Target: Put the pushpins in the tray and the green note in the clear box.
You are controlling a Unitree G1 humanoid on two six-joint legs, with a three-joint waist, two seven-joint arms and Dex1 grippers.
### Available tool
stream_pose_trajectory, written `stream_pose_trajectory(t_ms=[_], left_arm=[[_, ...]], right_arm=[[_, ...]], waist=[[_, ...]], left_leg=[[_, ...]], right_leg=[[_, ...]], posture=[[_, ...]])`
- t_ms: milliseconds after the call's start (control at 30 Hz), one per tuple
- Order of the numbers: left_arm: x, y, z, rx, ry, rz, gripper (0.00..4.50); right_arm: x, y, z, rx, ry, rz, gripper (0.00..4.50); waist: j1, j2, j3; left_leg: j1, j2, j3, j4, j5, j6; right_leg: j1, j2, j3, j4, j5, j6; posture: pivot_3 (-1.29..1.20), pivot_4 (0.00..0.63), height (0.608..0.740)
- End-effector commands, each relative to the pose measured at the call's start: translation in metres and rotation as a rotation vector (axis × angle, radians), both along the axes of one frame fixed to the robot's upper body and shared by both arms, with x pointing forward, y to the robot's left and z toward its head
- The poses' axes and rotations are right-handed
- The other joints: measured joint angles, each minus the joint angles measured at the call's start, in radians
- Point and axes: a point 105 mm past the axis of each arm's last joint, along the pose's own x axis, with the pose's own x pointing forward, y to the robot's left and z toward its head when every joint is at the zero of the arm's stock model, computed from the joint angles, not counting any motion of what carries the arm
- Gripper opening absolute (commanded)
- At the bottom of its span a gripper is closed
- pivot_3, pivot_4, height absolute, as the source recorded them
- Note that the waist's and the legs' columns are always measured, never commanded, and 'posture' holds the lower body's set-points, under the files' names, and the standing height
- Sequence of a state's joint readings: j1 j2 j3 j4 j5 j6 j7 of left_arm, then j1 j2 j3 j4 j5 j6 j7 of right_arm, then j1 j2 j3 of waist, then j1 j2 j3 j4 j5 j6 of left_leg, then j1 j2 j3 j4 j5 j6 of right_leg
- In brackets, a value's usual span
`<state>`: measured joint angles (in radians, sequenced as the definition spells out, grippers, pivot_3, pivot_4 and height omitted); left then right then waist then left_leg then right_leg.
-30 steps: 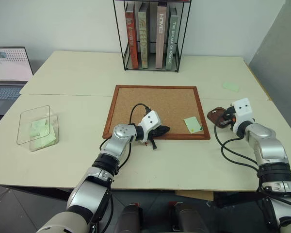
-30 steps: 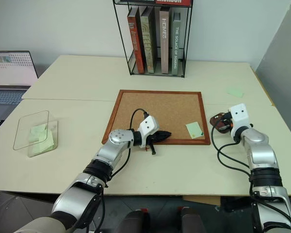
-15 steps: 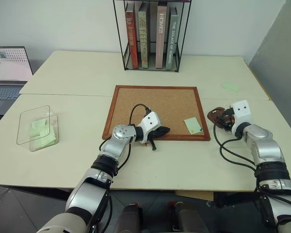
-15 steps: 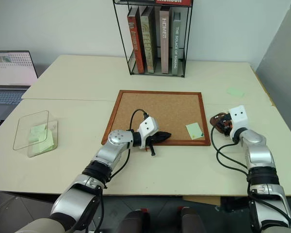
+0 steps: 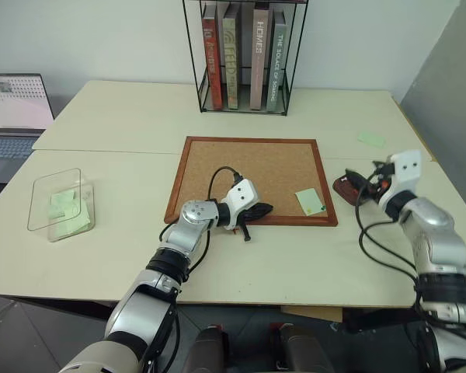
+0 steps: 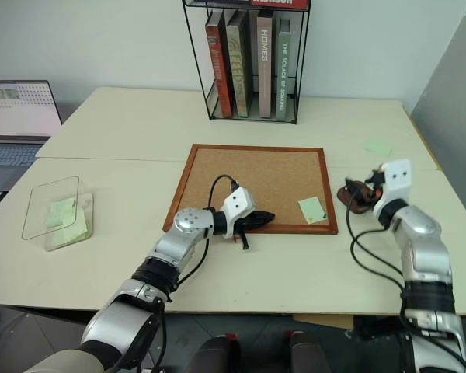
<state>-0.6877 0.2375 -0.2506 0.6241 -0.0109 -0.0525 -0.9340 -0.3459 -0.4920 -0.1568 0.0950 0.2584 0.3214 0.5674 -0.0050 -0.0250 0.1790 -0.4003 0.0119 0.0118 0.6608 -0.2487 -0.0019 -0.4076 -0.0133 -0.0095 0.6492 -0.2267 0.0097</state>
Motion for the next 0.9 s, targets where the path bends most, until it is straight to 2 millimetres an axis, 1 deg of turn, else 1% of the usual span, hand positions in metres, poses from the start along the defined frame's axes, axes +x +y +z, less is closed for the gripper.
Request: stream_pose_trajectory(t_ms=[33, 167, 333, 400, 433, 467, 600, 667, 800, 900], left_arm=[[-0.006, 0.002, -0.014, 0.047, 0.032, -0.019, 0.00], [-0.006, 0.002, -0.014, 0.050, 0.031, -0.019, 0.00], [-0.005, 0.003, -0.013, 0.052, 0.029, -0.016, 0.00], [-0.005, 0.003, -0.013, 0.052, 0.029, -0.015, 0.00], [-0.005, 0.003, -0.013, 0.052, 0.029, -0.016, 0.00], [-0.005, 0.003, -0.013, 0.052, 0.029, -0.016, 0.00], [-0.005, 0.004, -0.013, 0.053, 0.029, -0.015, 0.00], [-0.005, 0.004, -0.013, 0.054, 0.029, -0.015, 0.00], [-0.005, 0.004, -0.013, 0.055, 0.029, -0.015, 0.00], [-0.006, 0.005, -0.014, 0.068, 0.024, -0.017, 0.00]], right_arm=[[-0.014, 0.023, 0.004, -0.033, -0.030, 0.109, 4.01], [-0.020, 0.032, -0.014, -0.077, -0.002, 0.133, 4.01], [-0.020, 0.034, -0.025, -0.080, 0.025, 0.130, 4.01], [-0.017, 0.031, -0.027, -0.076, 0.028, 0.108, 3.65], [-0.016, 0.030, -0.028, -0.071, 0.031, 0.101, 3.55], [-0.016, 0.030, -0.029, -0.070, 0.034, 0.095, 3.24], [-0.015, 0.027, -0.035, -0.070, 0.058, 0.086, 2.30], [-0.015, 0.026, -0.037, -0.067, 0.064, 0.082, 1.95], [-0.015, 0.027, -0.037, -0.055, 0.064, 0.083, 1.02], [-0.017, 0.030, -0.034, -0.053, 0.055, 0.093, 0.42]], waist=[[0.000, 0.000, 0.000], [0.000, 0.000, 0.000], [0.001, 0.000, 0.000], [0.001, 0.000, 0.000], [0.001, 0.000, 0.000], [0.001, 0.000, 0.000], [0.001, 0.000, 0.000], [0.001, 0.000, 0.000], [0.001, 0.000, 0.000], [0.001, 0.000, 0.000]], left_leg=[[0.000, 0.000, 0.000, 0.000, 0.000, 0.000], [0.001, 0.000, 0.000, 0.001, 0.000, 0.000], [0.001, 0.000, 0.000, 0.001, 0.000, 0.000], [0.001, 0.000, 0.000, 0.001, 0.000, 0.000], [0.001, 0.000, 0.000, 0.001, 0.000, 0.000], [0.001, 0.000, 0.000, 0.001, 0.000, 0.000], [0.001, 0.000, 0.000, 0.001, 0.000, 0.000], [0.001, 0.000, 0.000, 0.001, 0.000, 0.000], [0.001, 0.000, 0.000, 0.001, 0.000, 0.000], [0.001, 0.000, 0.000, 0.001, 0.000, 0.000]], right_leg=[[0.000, 0.000, 0.000, 0.000, 0.000, 0.000], [0.001, 0.000, -0.001, 0.001, 0.000, 0.000], [0.001, 0.000, -0.001, 0.000, 0.000, 0.000], [0.001, 0.000, -0.001, 0.000, 0.000, 0.000], [0.001, 0.000, 0.000, 0.000, 0.000, 0.000], [0.001, 0.000, 0.000, 0.000, 0.000, 0.000], [0.001, 0.000, 0.000, 0.000, 0.000, 0.000], [0.001, 0.000, 0.000, 0.000, 0.000, 0.000], [0.001, 0.000, 0.000, 0.000, 0.000, 0.000], [0.001, 0.000, 0.000, 0.000, 0.000, 0.000]], posture=[[0.00, 0.150, 0.740], [0.00, 0.150, 0.740], [0.00, 0.150, 0.740], [0.00, 0.150, 0.740], [0.00, 0.150, 0.740], [0.00, 0.150, 0.740], [0.00, 0.150, 0.740], [0.00, 0.150, 0.740], [0.00, 0.150, 0.740], [0.00, 0.150, 0.740]])
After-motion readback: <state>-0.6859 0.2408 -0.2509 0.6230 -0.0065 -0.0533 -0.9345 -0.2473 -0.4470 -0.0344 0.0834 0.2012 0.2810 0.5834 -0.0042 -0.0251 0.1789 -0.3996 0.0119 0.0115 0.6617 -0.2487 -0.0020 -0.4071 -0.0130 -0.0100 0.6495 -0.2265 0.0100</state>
